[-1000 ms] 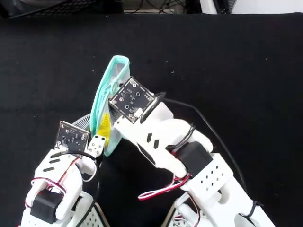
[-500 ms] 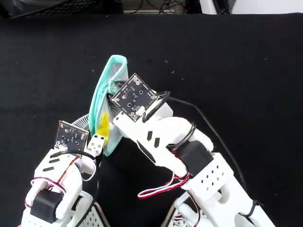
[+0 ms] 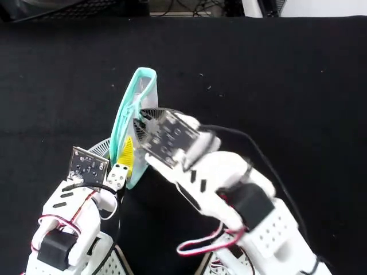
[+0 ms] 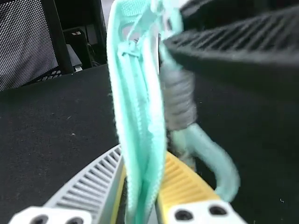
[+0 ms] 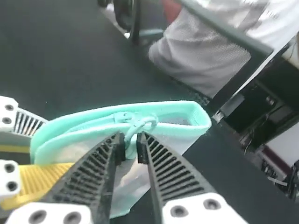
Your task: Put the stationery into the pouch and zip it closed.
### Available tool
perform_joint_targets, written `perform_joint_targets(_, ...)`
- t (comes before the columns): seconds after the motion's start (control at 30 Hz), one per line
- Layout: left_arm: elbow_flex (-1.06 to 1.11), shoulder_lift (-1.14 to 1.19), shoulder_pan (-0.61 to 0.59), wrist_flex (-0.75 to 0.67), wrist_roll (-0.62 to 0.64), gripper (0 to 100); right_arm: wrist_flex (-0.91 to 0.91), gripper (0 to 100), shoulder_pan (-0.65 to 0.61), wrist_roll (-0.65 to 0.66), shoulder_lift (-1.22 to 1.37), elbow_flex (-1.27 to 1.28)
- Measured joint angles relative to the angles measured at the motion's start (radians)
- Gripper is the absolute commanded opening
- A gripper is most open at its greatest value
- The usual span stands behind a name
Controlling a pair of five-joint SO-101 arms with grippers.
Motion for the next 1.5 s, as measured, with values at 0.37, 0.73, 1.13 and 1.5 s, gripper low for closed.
perform_joint_targets(0.37,0.002,0.000,0.000,0.000,0.000,5,-0.003,1.3,0.064,0.000,0.011,0.000)
perform_joint_targets(0.73,0.002,0.000,-0.002,0.000,0.000,5,-0.106,1.6,0.069,-0.044,0.107,0.000)
perform_joint_targets(1.13,0.002,0.000,-0.002,0.000,0.000,6,-0.106,7.4,0.068,-0.055,0.117,-0.008)
perform_joint_targets(1.5,0.002,0.000,-0.002,0.000,0.000,6,-0.106,7.4,0.068,-0.057,0.170,-0.054)
